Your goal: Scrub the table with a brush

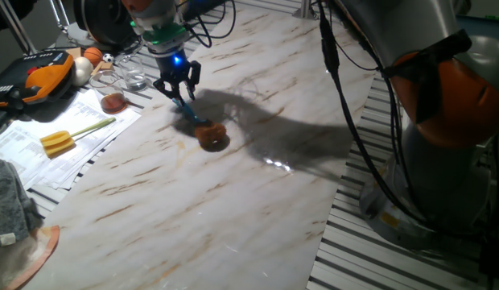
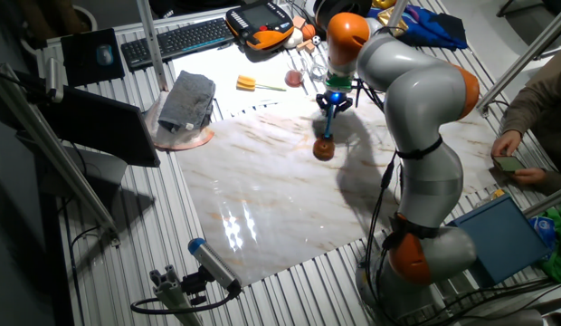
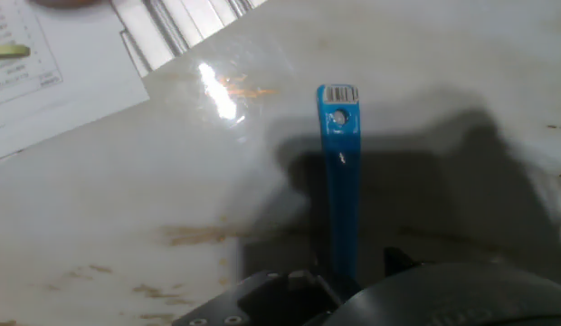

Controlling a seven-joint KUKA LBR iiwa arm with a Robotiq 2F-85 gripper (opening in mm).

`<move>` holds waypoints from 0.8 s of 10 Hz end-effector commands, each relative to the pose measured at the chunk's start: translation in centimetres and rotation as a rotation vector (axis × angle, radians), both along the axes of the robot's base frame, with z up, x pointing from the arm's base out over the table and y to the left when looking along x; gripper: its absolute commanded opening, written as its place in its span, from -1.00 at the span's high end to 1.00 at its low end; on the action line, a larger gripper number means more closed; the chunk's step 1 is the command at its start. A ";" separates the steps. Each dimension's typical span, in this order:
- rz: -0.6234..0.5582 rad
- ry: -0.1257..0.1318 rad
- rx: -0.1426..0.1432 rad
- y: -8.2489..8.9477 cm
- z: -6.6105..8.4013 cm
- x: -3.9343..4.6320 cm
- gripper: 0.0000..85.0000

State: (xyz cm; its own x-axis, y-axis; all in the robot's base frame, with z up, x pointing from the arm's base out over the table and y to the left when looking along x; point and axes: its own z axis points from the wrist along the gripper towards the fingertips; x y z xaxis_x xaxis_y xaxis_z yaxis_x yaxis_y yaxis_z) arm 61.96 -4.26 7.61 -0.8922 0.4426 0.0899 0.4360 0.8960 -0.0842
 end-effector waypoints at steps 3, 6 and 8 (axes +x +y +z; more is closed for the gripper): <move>0.070 0.003 0.029 1.5 2.0 -0.49 -0.20; 0.215 -0.021 0.086 2.9 5.2 -2.47 1.00; 0.320 -0.053 0.080 3.5 6.4 -3.90 1.00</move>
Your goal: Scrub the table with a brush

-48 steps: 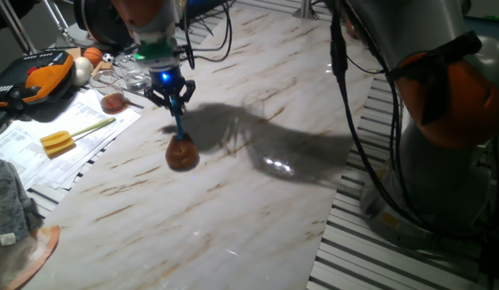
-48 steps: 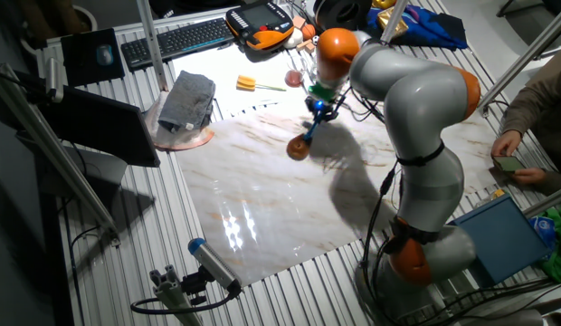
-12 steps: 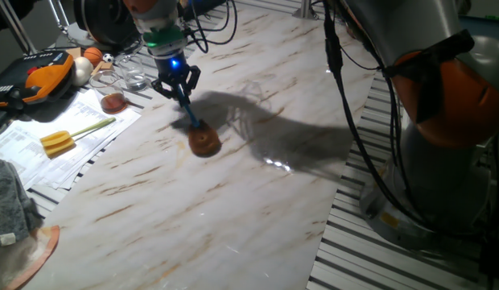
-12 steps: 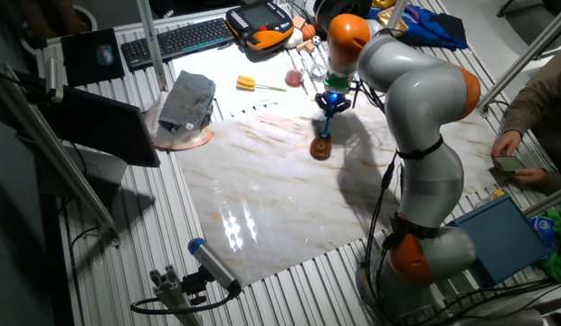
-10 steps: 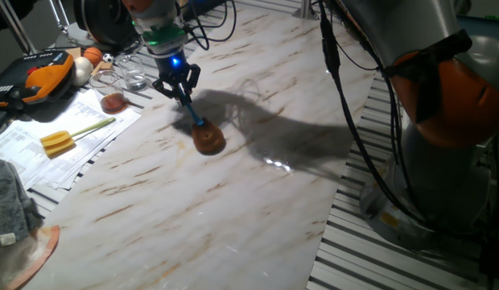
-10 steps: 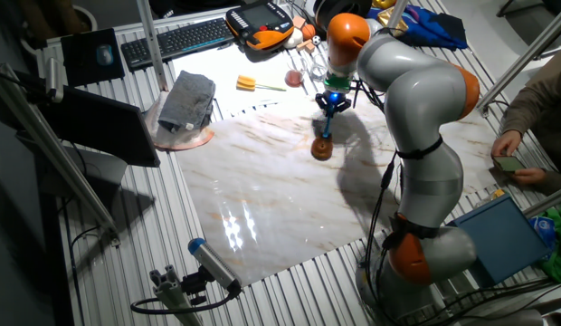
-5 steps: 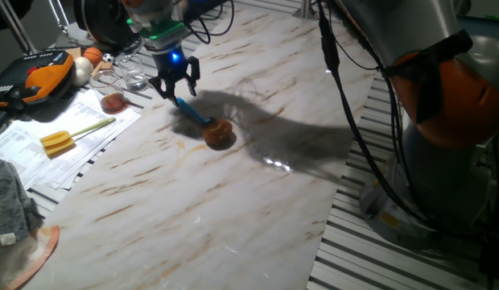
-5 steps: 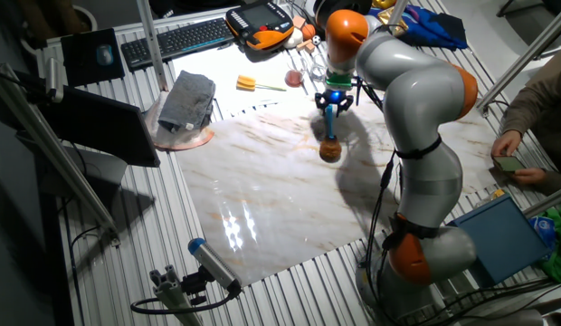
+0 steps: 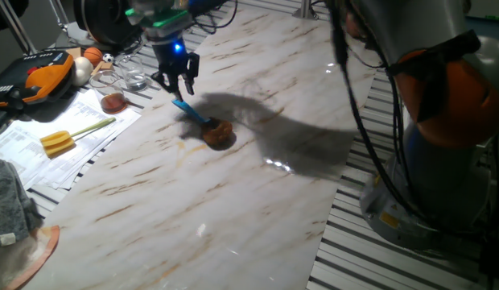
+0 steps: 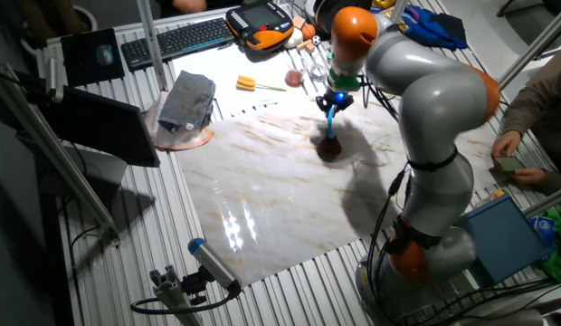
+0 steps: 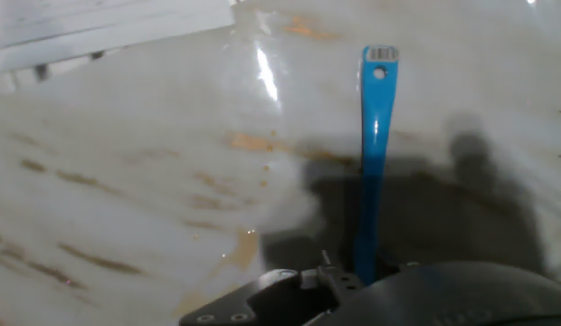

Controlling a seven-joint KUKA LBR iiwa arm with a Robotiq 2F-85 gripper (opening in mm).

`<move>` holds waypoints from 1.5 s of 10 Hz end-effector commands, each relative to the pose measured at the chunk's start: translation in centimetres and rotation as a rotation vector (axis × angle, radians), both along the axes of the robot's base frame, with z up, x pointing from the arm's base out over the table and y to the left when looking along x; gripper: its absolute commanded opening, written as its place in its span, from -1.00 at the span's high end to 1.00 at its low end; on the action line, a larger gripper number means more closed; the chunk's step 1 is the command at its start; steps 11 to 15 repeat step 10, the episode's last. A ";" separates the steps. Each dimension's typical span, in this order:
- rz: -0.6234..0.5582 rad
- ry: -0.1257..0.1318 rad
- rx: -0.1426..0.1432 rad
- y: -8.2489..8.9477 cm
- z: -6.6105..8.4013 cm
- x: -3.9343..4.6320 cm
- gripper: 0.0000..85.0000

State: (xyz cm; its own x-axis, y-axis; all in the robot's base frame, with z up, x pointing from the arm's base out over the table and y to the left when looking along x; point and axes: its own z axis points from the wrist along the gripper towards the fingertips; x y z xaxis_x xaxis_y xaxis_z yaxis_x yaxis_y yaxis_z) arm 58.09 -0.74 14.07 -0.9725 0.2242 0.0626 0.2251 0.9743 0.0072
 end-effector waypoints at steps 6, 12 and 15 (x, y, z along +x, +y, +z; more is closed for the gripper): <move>0.222 -0.013 -0.028 1.3 0.9 -1.63 1.00; 0.248 0.025 0.012 2.2 1.3 -2.73 1.00; 0.248 0.025 0.012 2.2 1.3 -2.73 1.00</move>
